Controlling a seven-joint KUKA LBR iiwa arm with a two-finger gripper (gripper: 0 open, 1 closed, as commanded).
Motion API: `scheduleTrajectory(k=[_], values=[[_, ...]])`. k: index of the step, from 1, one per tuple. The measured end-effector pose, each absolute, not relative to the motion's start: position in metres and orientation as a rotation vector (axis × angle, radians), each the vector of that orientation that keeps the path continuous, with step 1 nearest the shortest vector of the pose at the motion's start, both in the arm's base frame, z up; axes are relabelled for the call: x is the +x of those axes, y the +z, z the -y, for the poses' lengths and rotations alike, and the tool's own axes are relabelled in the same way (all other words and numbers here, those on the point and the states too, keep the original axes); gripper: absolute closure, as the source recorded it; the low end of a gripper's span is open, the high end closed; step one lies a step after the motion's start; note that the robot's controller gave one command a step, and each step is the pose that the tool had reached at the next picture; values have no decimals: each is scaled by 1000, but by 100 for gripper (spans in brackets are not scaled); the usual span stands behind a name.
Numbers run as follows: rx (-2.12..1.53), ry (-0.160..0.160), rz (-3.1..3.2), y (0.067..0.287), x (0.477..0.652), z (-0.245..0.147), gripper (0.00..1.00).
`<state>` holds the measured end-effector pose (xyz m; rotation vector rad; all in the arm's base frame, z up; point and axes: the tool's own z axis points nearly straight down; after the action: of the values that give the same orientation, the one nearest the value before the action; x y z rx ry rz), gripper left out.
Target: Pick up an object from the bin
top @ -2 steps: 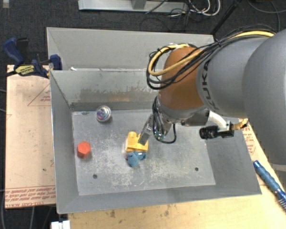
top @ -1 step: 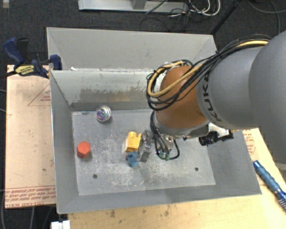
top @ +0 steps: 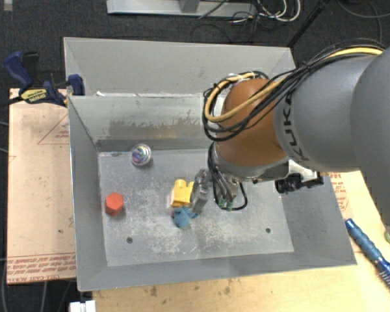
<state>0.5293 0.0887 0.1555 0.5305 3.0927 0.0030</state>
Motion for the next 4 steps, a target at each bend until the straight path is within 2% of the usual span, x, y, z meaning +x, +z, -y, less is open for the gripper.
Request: scheduleTrajectory(k=[1,2,3,4], values=[[822,0,-3035,123,529,-105,100],[824,1,-3033,124,529,-104,0],[840,2,-3024,67,587,-90,0],[484,-2,-3106,69,544,-47,0]])
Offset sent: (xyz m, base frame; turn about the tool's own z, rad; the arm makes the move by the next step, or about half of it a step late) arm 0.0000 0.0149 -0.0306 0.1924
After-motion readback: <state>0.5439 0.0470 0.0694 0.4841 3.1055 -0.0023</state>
